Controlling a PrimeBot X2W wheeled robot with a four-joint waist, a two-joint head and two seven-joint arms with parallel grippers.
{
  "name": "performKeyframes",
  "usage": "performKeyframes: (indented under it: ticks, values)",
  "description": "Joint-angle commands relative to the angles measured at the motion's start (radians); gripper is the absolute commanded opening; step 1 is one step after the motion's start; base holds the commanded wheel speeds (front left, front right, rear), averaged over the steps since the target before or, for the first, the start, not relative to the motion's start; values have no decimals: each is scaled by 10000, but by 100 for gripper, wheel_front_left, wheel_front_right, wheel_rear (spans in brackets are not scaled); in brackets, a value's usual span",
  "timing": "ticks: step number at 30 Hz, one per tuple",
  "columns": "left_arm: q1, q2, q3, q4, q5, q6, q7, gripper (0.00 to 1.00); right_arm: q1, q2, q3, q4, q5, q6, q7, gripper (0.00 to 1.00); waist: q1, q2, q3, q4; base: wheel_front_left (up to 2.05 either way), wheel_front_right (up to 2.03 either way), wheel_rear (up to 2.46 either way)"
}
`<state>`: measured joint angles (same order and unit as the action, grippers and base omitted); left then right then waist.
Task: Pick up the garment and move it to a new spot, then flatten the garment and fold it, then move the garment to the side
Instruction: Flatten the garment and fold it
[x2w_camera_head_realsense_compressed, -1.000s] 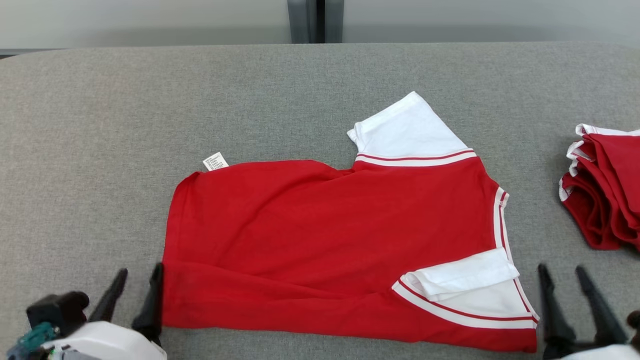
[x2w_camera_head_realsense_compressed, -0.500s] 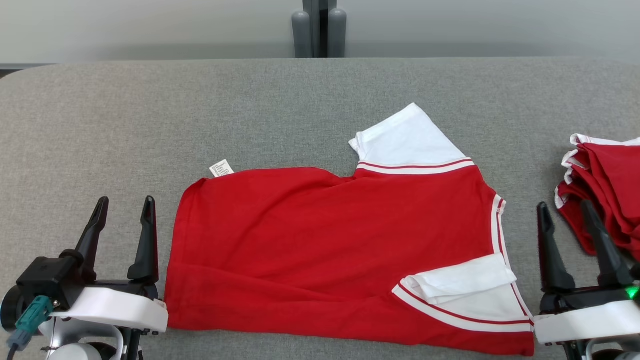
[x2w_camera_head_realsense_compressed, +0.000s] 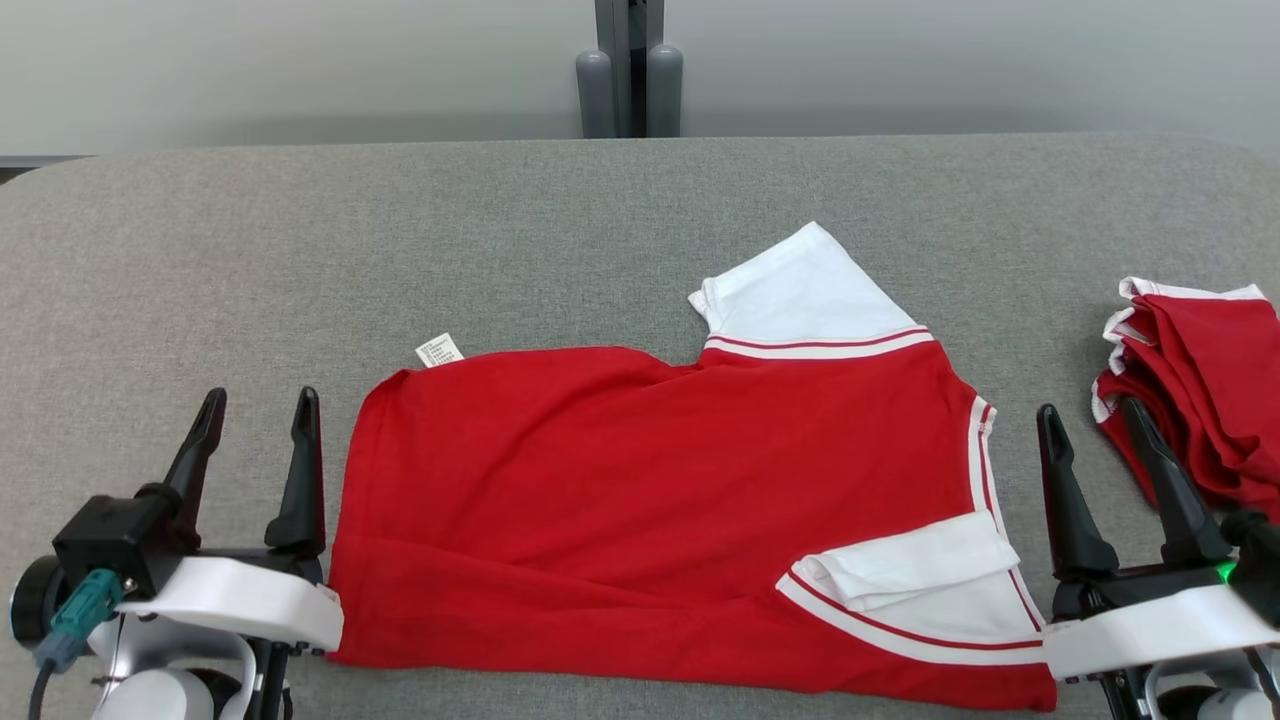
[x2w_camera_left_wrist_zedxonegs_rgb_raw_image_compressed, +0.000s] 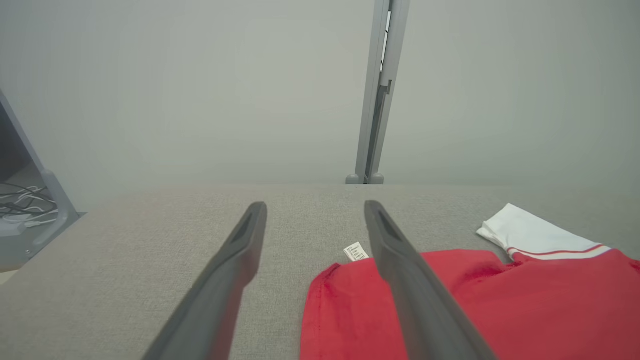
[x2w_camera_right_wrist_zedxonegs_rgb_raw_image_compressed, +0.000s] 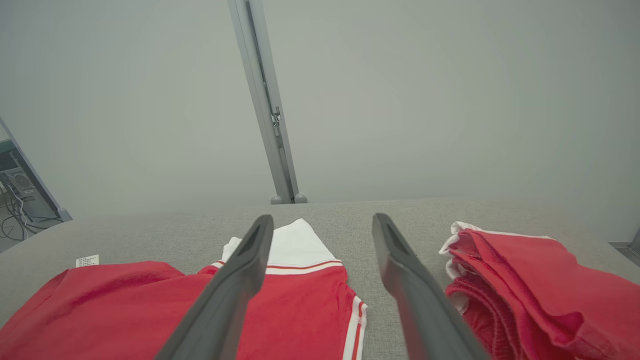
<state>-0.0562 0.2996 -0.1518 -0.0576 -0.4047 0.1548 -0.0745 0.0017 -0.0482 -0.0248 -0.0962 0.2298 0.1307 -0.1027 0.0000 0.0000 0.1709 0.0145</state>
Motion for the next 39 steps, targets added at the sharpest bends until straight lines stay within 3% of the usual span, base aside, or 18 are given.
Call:
performKeyframes:
  ticks: [1, 5, 11, 20, 33, 35, 36, 37, 38, 39]
  values:
    - [-305, 56, -6, 23, 11, -33, -6, 100, -208, -58, 0, 62, 47, 3, 44, 100, 0, 0, 13, 0, 0, 0, 0]
    - [-641, 89, -47, 179, -85, -150, 94, 100, -641, -58, -49, 391, 108, 3, 86, 100, 0, 0, 119, 8, 0, 0, 0]
    - [-1421, 210, -358, 878, -423, -700, 765, 100, -1443, -58, -15, 819, -159, 3, 176, 100, 0, 0, 451, 106, 0, 0, 0]
    - [-3270, 448, -927, 3442, -1345, -2202, 2324, 100, -2396, -65, 465, 1216, -312, 3, 13, 100, 0, 0, 1342, -41, 0, 0, 0]
    - [-4552, 931, -1666, 5561, -1837, -2815, 2725, 100, -2972, -61, 665, 1716, 1, 3, -480, 100, 0, 0, 2272, -500, 0, 0, 0]
    - [-4666, 1033, -1838, 5786, -1942, -2845, 2838, 57, -3181, -62, 681, 1796, -35, 3, -508, 100, 0, 0, 2346, -544, 0, 0, 0]
    - [-4739, 1092, -1928, 5884, -1980, -2842, 2885, 44, -3303, -59, 704, 1837, -35, 3, -510, 100, 0, 0, 2388, -561, 0, 0, 0]
    - [-4775, 1121, -2024, 5947, -2035, -2852, 2915, 18, -3418, -58, 715, 1885, -29, 3, -509, 100, 0, 0, 2415, -571, 0, 0, 0]
    - [-4829, 1127, -2123, 6005, -2103, -2861, 2976, 0, -3567, -64, 706, 1900, -65, 3, -522, 100, 0, 0, 2457, -582, 0, 0, 0]
    - [-4881, 1162, -2225, 6023, -2147, -2865, 2996, 0, -3777, -59, 689, 1920, -29, 3, -519, 100, 0, 0, 2500, -597, 0, 0, 0]
